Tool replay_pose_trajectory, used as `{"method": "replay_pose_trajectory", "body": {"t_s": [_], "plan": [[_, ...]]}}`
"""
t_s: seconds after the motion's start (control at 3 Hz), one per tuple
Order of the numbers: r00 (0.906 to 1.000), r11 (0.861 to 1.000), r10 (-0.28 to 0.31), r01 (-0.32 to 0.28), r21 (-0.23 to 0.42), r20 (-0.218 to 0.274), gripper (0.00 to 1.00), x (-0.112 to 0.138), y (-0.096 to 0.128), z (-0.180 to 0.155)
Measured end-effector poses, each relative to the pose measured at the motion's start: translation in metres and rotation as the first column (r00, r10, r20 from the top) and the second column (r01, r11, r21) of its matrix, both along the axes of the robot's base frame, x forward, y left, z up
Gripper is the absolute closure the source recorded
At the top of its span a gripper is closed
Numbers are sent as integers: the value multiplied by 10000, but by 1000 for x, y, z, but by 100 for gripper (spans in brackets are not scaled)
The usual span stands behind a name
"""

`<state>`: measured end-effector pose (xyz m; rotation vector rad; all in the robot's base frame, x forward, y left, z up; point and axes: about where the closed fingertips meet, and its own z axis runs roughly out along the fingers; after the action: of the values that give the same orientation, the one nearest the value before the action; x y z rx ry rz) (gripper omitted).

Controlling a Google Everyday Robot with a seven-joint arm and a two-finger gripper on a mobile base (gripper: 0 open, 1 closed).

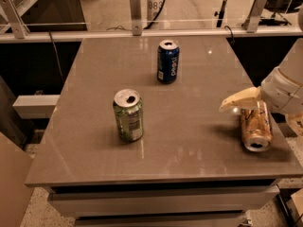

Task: Place orange can upright

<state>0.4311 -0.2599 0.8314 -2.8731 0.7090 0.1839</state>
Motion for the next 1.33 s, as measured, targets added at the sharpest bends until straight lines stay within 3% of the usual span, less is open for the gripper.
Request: {"method": "replay_pose_trajectory", "body": {"t_s": [1.0,1.33], "plan": [[9998,9990,190,-190,-414,-10,0,-1,-3,-4],[9996,9963,292,-292,-805,-11,17,-4,-5,-8]]}}
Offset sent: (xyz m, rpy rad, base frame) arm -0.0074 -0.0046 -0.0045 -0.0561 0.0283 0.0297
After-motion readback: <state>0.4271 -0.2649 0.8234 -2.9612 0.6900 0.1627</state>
